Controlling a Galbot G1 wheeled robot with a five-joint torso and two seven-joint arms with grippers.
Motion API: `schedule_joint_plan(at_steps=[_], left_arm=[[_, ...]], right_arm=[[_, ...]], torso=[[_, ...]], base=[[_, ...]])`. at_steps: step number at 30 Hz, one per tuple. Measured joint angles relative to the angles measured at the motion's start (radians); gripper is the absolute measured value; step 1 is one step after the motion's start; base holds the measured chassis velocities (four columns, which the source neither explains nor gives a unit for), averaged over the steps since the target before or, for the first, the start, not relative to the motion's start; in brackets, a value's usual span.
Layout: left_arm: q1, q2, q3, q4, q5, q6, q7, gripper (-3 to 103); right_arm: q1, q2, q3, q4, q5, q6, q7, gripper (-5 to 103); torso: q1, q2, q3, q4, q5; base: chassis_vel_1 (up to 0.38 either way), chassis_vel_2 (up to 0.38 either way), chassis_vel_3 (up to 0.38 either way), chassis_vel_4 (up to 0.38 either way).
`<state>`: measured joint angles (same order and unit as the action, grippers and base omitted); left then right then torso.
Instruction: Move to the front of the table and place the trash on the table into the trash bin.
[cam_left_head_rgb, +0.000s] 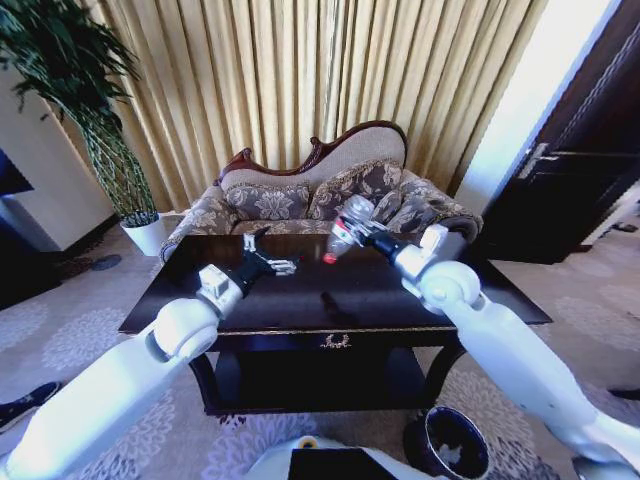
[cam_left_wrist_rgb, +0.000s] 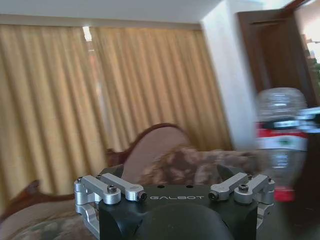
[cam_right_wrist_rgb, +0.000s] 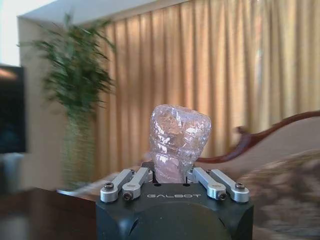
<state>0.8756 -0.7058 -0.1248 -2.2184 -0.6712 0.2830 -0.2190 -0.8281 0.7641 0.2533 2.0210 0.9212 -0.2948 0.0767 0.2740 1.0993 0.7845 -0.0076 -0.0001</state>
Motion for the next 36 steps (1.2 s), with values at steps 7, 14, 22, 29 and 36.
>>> schedule_joint_plan(at_steps=[7,14,22,29,36], left_arm=[[0.119,0.028,-0.182,-0.059,-0.045,0.051,-0.123,100],[0.293,0.037,-0.484,-0.052,-0.161,0.129,-0.178,100],[0.363,-0.027,-0.723,0.022,-0.195,0.145,-0.161,100],[0.487,-0.111,-0.915,0.055,-0.188,0.146,-0.002,100],[0.547,-0.164,-0.986,0.034,-0.181,0.146,0.051,100]], right_arm=[[-0.093,-0.038,0.098,0.007,-0.152,0.048,0.038,25],[-0.153,-0.023,0.138,-0.005,-0.178,0.050,0.115,25],[-0.218,-0.024,0.209,-0.019,-0.178,0.050,0.129,25],[-0.357,-0.026,0.352,0.009,-0.174,0.056,0.129,25],[-0.409,0.006,0.412,0.068,-0.168,0.039,0.152,25]], torso=[[0.000,0.000,0.000,-0.0001,0.0000],[0.000,0.000,0.000,0.0005,-0.0001],[0.000,0.000,0.000,0.0001,-0.0001],[0.000,0.000,0.000,0.0001,-0.0002],[0.000,0.000,0.000,0.0002,-0.0002]], base=[[0.000,0.000,0.000,0.000],[0.000,0.000,0.000,0.000],[0.000,0.000,0.000,0.000],[0.000,0.000,0.000,0.000],[0.000,0.000,0.000,0.000]])
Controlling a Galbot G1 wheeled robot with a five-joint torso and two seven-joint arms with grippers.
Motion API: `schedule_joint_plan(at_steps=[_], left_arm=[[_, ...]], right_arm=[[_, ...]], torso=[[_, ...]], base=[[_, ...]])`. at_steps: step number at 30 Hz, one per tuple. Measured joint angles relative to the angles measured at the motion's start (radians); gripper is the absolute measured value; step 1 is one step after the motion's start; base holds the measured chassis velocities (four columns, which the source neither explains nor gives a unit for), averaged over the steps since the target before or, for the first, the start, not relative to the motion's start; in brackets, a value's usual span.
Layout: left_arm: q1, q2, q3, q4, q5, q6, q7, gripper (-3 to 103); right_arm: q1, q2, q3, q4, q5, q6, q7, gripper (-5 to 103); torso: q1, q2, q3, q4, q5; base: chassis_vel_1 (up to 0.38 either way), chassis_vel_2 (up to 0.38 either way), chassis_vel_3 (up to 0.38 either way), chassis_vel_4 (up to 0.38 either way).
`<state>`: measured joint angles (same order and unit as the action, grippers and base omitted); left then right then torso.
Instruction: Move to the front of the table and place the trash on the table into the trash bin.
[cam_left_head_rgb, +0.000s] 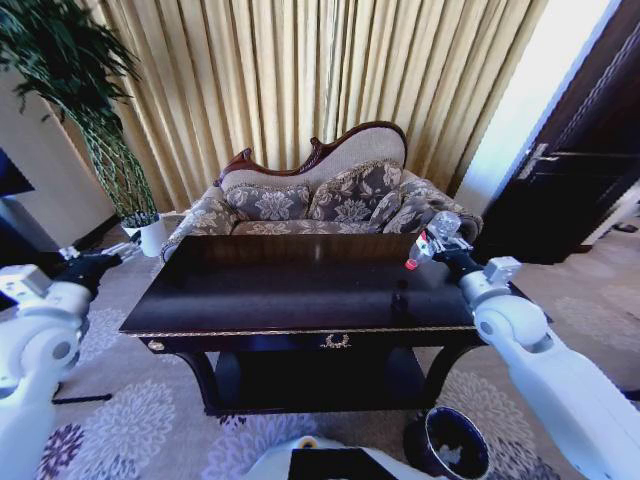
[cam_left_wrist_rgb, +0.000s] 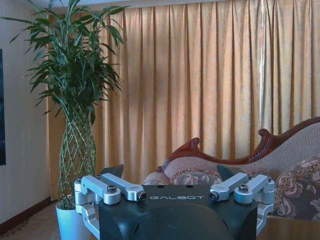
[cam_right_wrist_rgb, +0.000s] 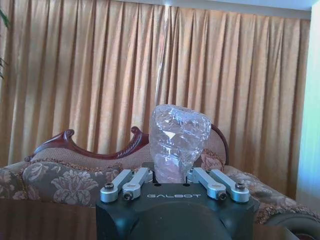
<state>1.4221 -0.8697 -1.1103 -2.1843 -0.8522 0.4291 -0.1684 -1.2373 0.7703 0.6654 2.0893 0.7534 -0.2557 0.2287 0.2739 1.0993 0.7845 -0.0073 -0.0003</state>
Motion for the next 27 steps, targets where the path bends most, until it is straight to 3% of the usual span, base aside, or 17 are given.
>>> schedule_joint_plan(at_steps=[27], left_arm=[[0.031,0.002,0.008,-0.023,0.021,0.001,0.005,100]], right_arm=[[-0.058,0.024,0.049,0.039,-0.025,-0.008,0.012,25]], torso=[[0.000,0.000,0.000,-0.0001,0.0001]], base=[[0.003,-0.003,-0.001,0.004]])
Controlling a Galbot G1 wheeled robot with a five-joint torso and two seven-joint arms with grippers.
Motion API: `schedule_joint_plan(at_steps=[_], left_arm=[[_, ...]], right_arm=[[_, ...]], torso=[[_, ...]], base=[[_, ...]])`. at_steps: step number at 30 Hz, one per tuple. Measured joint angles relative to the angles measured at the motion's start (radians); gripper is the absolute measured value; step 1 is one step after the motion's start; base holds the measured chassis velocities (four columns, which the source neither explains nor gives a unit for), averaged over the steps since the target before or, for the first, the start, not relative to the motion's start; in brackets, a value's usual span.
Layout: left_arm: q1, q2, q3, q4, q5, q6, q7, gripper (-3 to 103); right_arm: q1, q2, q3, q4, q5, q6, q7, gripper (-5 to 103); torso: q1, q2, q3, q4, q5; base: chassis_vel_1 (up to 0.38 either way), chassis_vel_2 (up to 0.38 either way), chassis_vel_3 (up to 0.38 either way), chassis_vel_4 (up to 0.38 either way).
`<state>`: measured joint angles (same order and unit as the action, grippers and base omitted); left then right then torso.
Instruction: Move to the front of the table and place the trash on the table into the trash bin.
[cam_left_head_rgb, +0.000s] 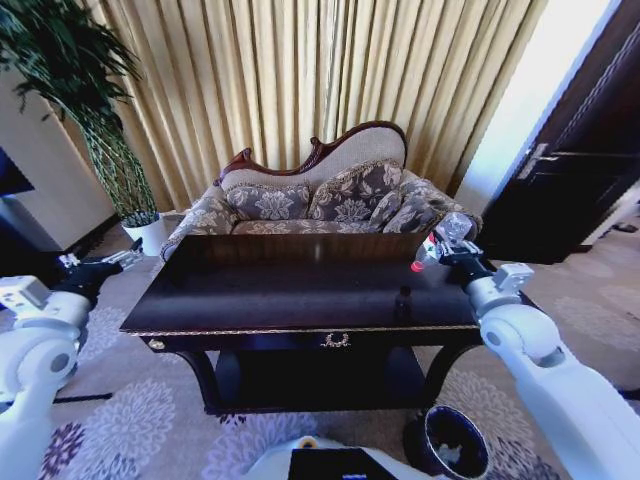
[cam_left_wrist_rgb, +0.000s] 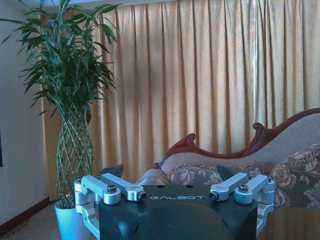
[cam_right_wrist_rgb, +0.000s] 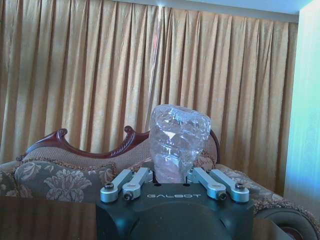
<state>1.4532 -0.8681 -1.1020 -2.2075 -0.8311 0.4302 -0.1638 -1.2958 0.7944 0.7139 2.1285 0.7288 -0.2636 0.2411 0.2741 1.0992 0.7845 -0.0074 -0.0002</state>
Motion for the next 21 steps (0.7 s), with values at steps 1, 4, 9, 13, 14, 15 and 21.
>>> schedule_joint_plan(at_steps=[1,4,9,13,14,15,21], left_arm=[[0.000,0.002,0.000,0.000,0.000,0.000,0.001,100],[0.000,0.003,0.000,0.000,0.000,0.000,0.002,100],[0.000,0.002,0.003,0.000,0.000,0.000,0.006,100],[0.001,0.004,0.004,-0.002,0.001,0.000,0.007,100],[0.001,0.004,0.004,-0.002,0.001,0.000,0.007,100],[0.001,0.006,0.004,-0.003,0.001,0.000,0.007,100],[-0.001,0.009,0.010,-0.008,0.001,0.000,0.008,100]], right_arm=[[-0.003,0.002,0.001,0.001,-0.001,0.001,0.000,25],[-0.006,0.005,0.001,0.002,-0.002,0.002,-0.001,25],[-0.006,0.009,0.001,0.002,-0.005,0.005,-0.002,25],[-0.004,0.014,-0.003,0.003,-0.008,0.011,-0.003,25],[-0.004,0.014,-0.003,0.003,-0.008,0.011,-0.003,25],[-0.004,0.015,-0.003,0.002,-0.008,0.012,-0.003,25],[-0.015,0.020,0.006,0.003,-0.012,0.013,-0.005,25]], torso=[[0.000,0.000,0.000,0.0002,0.0000],[0.000,0.000,0.000,0.0000,0.0000],[0.000,0.000,0.000,0.0001,-0.0001],[0.000,0.000,0.000,0.0002,0.0000],[0.000,0.000,0.000,0.0002,0.0000],[0.000,0.000,0.000,0.0001,0.0000],[0.000,0.000,0.000,-0.0001,0.0000]], base=[[0.035,-0.040,-0.052,0.055],[0.053,-0.047,-0.055,0.050],[0.060,-0.072,-0.068,0.054],[0.058,-0.070,-0.068,0.076],[0.054,-0.061,-0.066,0.070],[0.076,-0.061,-0.086,0.079],[0.083,-0.085,-0.086,0.083]])
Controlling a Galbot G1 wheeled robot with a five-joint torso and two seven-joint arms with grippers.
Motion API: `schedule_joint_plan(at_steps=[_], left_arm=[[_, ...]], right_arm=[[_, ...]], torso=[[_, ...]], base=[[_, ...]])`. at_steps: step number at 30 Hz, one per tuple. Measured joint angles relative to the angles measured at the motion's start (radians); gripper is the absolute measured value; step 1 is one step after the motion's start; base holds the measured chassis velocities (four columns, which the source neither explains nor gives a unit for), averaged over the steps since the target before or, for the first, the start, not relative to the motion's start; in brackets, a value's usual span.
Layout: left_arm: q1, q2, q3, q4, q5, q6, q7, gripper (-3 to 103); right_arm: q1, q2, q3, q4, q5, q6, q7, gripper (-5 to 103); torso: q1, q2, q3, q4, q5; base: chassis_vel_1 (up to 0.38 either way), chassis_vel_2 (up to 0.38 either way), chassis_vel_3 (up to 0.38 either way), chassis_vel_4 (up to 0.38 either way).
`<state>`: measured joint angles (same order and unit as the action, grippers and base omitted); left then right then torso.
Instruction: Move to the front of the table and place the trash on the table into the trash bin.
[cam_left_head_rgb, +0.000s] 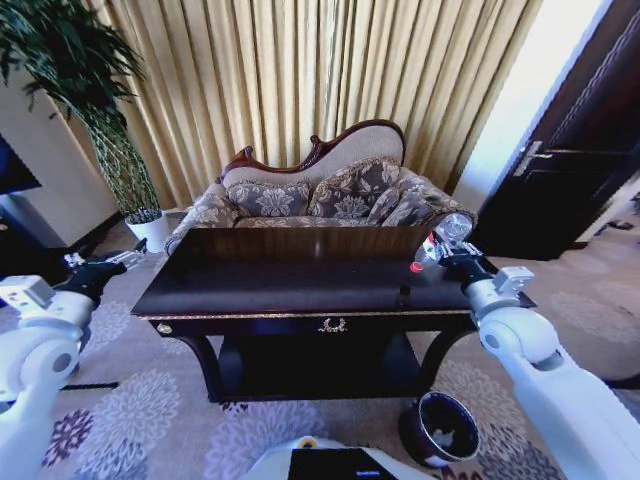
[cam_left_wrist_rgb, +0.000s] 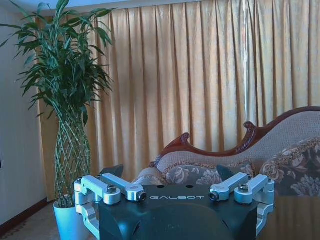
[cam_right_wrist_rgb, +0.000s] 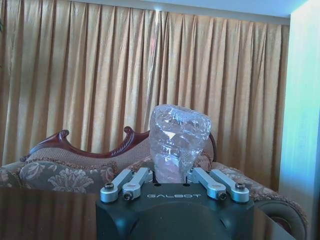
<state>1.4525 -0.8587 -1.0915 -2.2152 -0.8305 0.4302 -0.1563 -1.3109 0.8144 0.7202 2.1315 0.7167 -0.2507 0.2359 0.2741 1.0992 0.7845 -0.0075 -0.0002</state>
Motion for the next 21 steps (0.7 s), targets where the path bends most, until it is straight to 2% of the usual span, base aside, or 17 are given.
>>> schedule_joint_plan(at_steps=[21], left_arm=[[0.003,-0.005,0.006,-0.005,0.000,-0.001,0.000,100]], right_arm=[[-0.006,0.006,0.003,0.003,-0.010,0.003,-0.004,25]], torso=[[0.000,0.000,0.000,0.0001,0.0000]], base=[[0.094,-0.094,-0.093,0.093]])
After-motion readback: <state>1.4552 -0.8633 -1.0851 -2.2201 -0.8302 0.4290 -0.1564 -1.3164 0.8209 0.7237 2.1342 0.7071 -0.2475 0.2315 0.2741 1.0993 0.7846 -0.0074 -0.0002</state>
